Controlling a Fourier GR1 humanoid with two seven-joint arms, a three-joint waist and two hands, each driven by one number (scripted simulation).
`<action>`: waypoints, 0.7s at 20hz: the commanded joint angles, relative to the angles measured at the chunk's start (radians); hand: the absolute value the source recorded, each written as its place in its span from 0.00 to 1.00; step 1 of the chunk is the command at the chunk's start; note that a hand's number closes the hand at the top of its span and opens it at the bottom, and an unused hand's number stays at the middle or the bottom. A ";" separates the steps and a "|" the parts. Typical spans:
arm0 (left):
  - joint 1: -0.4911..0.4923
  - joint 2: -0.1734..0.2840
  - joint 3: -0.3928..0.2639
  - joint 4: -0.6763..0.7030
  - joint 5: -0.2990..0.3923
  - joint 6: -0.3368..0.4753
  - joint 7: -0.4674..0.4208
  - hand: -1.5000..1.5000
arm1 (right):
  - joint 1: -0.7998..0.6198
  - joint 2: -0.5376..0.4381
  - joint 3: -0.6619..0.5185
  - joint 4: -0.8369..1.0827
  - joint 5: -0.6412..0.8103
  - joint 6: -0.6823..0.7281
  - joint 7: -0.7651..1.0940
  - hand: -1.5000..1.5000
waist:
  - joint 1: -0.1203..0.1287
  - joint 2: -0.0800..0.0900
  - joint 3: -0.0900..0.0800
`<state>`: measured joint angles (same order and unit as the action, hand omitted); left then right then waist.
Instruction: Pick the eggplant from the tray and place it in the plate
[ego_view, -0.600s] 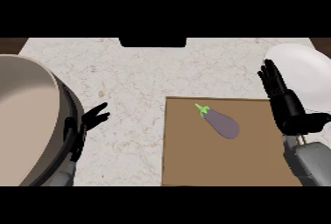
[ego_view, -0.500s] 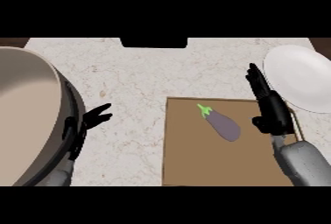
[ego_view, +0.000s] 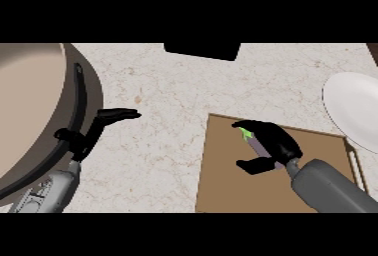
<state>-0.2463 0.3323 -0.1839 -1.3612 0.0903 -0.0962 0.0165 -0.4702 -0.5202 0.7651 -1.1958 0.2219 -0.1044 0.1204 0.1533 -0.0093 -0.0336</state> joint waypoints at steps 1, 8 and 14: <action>-0.045 -0.036 0.049 -0.005 -0.023 0.117 0.020 0.50 | -0.032 0.057 0.158 0.089 0.140 0.076 0.254 0.00 | -0.051 0.011 0.025; -0.048 -0.076 0.161 0.008 -0.104 0.079 0.051 0.50 | -0.240 0.142 0.307 -0.068 0.315 0.303 0.472 0.00 | -0.103 0.000 0.029; -0.070 -0.133 0.211 0.027 -0.164 0.085 0.044 0.50 | -0.440 0.356 0.282 -0.030 0.317 0.540 0.658 0.00 | -0.125 0.007 0.032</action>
<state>-0.2953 0.2346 0.0064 -1.3372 -0.0364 -0.1420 0.0180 -0.7850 -0.2798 1.0454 -1.2605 0.5266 0.2882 0.6614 0.0393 -0.0112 -0.0093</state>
